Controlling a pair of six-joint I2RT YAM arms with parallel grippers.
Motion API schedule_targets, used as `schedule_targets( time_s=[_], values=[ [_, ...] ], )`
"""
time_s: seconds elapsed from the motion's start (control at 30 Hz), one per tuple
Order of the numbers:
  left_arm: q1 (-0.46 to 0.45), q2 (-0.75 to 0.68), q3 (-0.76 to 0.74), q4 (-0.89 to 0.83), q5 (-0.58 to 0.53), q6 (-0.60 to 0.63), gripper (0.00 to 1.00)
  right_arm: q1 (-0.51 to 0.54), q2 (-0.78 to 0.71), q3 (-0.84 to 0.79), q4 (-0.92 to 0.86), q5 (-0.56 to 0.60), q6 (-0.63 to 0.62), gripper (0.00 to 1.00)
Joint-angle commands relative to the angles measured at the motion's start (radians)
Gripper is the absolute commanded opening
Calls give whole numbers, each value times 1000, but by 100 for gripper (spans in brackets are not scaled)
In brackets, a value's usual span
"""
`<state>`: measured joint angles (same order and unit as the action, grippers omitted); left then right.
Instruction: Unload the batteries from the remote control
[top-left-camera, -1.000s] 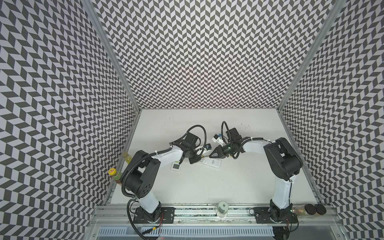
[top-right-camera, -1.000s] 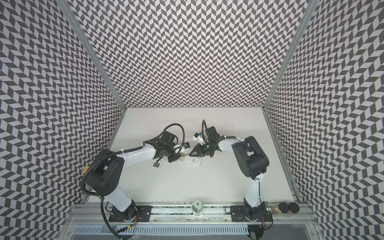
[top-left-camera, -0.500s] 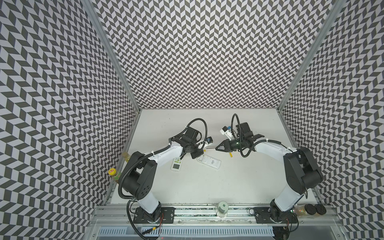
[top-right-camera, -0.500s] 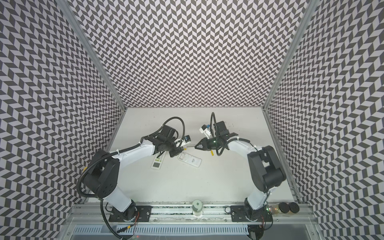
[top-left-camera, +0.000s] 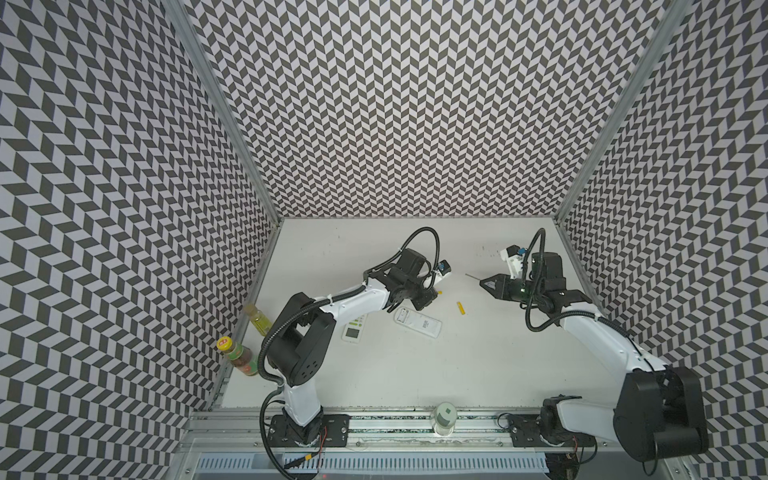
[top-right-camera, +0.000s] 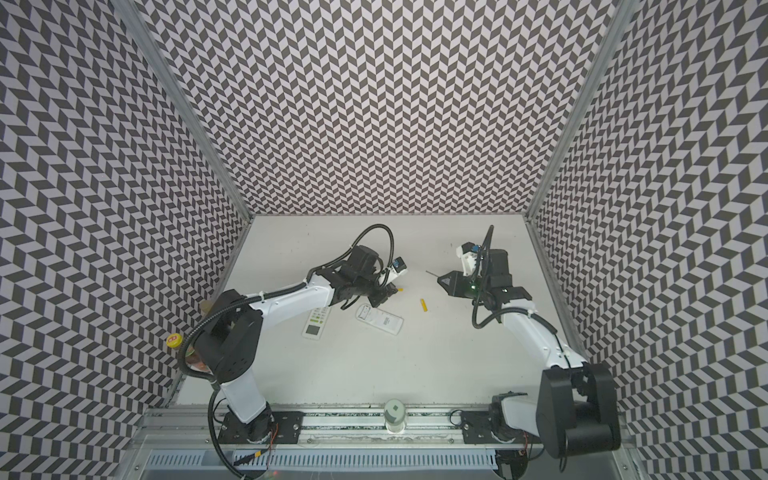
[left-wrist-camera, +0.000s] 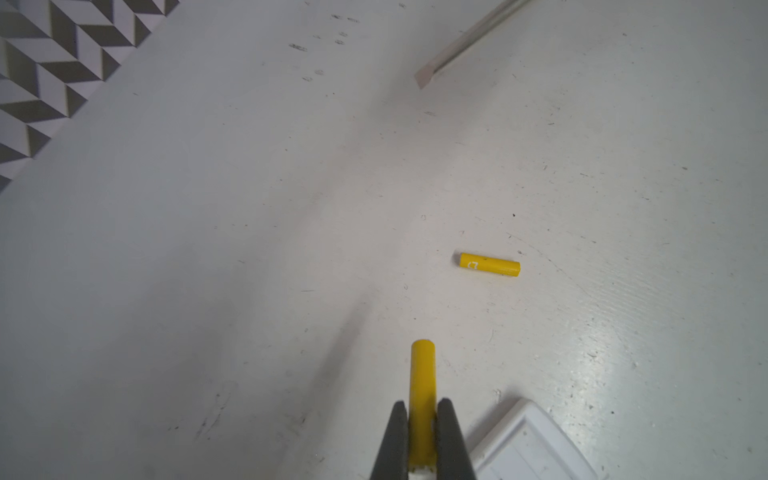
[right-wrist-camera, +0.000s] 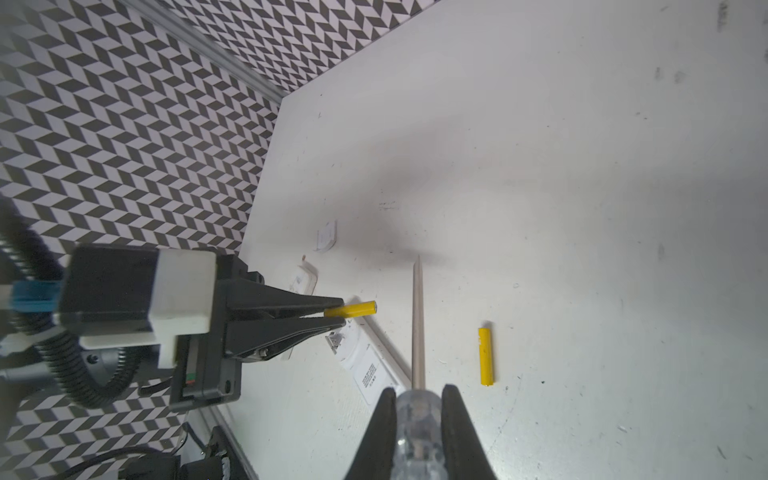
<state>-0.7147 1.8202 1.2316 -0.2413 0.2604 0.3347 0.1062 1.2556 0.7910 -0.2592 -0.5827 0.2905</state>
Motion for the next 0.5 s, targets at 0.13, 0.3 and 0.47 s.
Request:
schedule_targets(
  time_s=[0.13,0.3,0.47],
  values=[
    [-52,76,30,77,36,-66,2,-11,-114,-101,102,184,30,0],
    [-71,121,35,103,30,-71,2,-11,-178,-165,157,229,33,0],
    [-71,166,49,100,23,-64,3,-11,-206,-180,154,257,35,0]
  ],
)
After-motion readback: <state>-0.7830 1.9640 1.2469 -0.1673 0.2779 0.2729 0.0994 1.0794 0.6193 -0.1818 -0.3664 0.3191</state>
